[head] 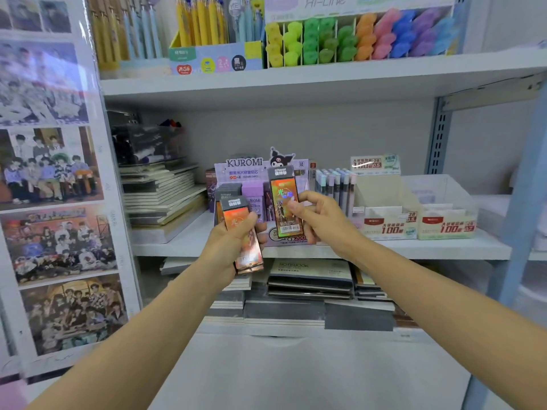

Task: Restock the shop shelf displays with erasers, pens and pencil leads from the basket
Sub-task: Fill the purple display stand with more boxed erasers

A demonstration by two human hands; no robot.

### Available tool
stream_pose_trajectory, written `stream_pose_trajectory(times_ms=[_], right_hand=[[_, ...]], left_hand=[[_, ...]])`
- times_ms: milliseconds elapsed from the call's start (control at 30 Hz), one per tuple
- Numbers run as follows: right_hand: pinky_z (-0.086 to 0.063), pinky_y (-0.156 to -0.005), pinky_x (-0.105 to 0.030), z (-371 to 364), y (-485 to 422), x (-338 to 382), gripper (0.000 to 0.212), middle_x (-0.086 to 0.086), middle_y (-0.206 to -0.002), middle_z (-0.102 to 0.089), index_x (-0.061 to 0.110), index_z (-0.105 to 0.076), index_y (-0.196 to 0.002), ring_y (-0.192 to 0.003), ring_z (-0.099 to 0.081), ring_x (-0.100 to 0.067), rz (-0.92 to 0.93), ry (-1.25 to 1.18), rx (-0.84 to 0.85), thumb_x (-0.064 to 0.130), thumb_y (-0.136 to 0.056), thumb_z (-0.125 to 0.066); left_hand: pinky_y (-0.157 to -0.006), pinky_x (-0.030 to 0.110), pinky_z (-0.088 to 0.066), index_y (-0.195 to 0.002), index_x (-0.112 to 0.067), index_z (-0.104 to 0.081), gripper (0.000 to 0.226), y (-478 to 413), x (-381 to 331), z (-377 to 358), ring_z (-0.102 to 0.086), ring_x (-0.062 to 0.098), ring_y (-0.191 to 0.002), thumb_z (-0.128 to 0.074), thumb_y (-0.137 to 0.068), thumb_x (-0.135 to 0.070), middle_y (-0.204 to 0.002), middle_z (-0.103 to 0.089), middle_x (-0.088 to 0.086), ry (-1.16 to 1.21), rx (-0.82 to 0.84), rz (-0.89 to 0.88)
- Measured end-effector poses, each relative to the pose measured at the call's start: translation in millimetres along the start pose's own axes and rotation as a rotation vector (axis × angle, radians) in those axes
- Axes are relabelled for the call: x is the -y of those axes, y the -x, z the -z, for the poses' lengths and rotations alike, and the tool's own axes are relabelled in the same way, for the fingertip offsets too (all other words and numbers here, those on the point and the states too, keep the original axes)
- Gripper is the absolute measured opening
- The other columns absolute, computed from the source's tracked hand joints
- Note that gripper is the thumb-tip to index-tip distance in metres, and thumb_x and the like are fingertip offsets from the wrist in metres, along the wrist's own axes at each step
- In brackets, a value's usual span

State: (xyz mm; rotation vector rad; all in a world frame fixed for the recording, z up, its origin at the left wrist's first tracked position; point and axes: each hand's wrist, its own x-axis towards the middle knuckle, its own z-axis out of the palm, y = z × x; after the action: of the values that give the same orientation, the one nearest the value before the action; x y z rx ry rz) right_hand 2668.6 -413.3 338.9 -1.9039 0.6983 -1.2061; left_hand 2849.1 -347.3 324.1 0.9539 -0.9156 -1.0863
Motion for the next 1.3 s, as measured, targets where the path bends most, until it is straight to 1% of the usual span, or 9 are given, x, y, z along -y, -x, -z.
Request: stream_pose_trajectory(times_ms=[67,133,300,500,667,767,867,1167,1300], right_hand=[[-0.035,-0.040,-0.018,-5,1,-1,0.019,-0.023,-0.074,-0.067,0.014,-0.057,-0.105,-0.035,-0.045,-0.012,-0.046,-0.031,0.014,0.030,-0.096,-0.058],[-0.037,-0.043,-0.020,-13,4,-1,0.024,-0.006,-0.066,-0.068,0.012,-0.051,-0.112,-0.036,-0.045,-0.011,-0.058,-0.032,0.025,0.030,-0.097,-0.056],[-0.036,-0.040,-0.021,-29,10,-11,0.029,-0.017,-0.101,-0.065,0.003,-0.048,-0.116,-0.036,-0.042,-0.008,-0.082,-0.031,-0.054,0.025,-0.098,-0.055],[-0.045,-0.069,-0.014,-22,-6,-3,0.036,0.008,-0.112,-0.061,0.019,-0.055,-0.127,-0.078,-0.056,0.010,-0.093,0.032,-0.162,0.039,-0.097,-0.052],[-0.048,-0.059,-0.015,1,-26,13,0.023,0.000,-0.092,-0.069,0.015,-0.063,-0.118,-0.069,-0.058,-0.003,-0.109,0.147,0.008,0.020,-0.096,-0.058],[-0.049,-0.058,-0.015,12,-40,26,0.012,-0.002,-0.095,-0.068,0.019,-0.063,-0.107,-0.071,-0.058,-0.004,0.010,0.180,-0.187,0.018,-0.097,-0.057],[-0.055,-0.074,-0.031,21,-56,35,0.014,-0.011,-0.105,-0.067,0.011,-0.061,-0.109,-0.085,-0.062,-0.015,0.099,0.327,-0.372,0.014,-0.096,-0.057],[-0.056,-0.076,-0.047,-5,-58,2,0.008,-0.010,-0.091,-0.069,0.012,-0.057,-0.104,-0.078,-0.067,-0.025,0.133,0.638,-0.253,0.010,-0.097,-0.054],[-0.058,-0.074,-0.042,-12,-62,-6,0.012,-0.008,-0.093,-0.068,0.011,-0.059,-0.108,-0.074,-0.066,-0.020,0.171,0.639,-0.228,0.012,-0.098,-0.053]], left_hand=[[-0.055,0.026,-0.056,-0.112,-0.008,-0.063,0.021,3,5,-3,-0.070,0.013,-0.064,-0.062,-0.094,-0.020,-0.079,-0.074,0.003,-0.062,0.002,-0.048],[-0.061,0.028,-0.057,-0.116,-0.011,-0.063,0.024,5,10,-5,-0.073,0.016,-0.073,-0.061,-0.095,-0.023,-0.089,-0.076,0.004,-0.105,0.013,-0.107],[-0.084,0.032,-0.054,-0.109,-0.016,-0.066,0.022,7,17,-3,-0.072,0.019,-0.095,-0.070,-0.088,-0.021,-0.100,-0.076,0.003,-0.244,0.044,-0.175],[-0.078,0.023,-0.053,-0.104,-0.022,-0.065,0.021,5,21,10,-0.070,0.015,-0.094,-0.074,-0.085,-0.023,-0.097,-0.076,-0.003,-0.397,0.101,-0.146],[-0.074,0.027,-0.056,-0.105,-0.021,-0.065,0.022,-2,16,17,-0.072,0.014,-0.084,-0.073,-0.085,-0.027,-0.092,-0.077,-0.003,-0.356,0.125,-0.092],[-0.057,0.023,-0.054,-0.104,-0.014,-0.063,0.019,-8,12,24,-0.068,0.011,-0.065,-0.069,-0.089,-0.023,-0.081,-0.075,-0.001,-0.263,0.080,-0.086],[-0.065,0.025,-0.050,-0.108,-0.014,-0.063,0.023,-16,11,28,-0.069,0.011,-0.071,-0.068,-0.090,-0.026,-0.088,-0.075,0.002,-0.359,0.074,-0.157],[-0.059,0.015,-0.049,-0.106,-0.015,-0.064,0.019,-34,22,41,-0.066,0.004,-0.066,-0.068,-0.090,-0.025,-0.084,-0.071,0.003,-0.593,0.069,-0.230],[-0.055,0.009,-0.047,-0.100,-0.019,-0.065,0.013,-34,21,49,-0.064,0.000,-0.064,-0.070,-0.089,-0.026,-0.078,-0.071,-0.002,-0.581,0.044,-0.251]])
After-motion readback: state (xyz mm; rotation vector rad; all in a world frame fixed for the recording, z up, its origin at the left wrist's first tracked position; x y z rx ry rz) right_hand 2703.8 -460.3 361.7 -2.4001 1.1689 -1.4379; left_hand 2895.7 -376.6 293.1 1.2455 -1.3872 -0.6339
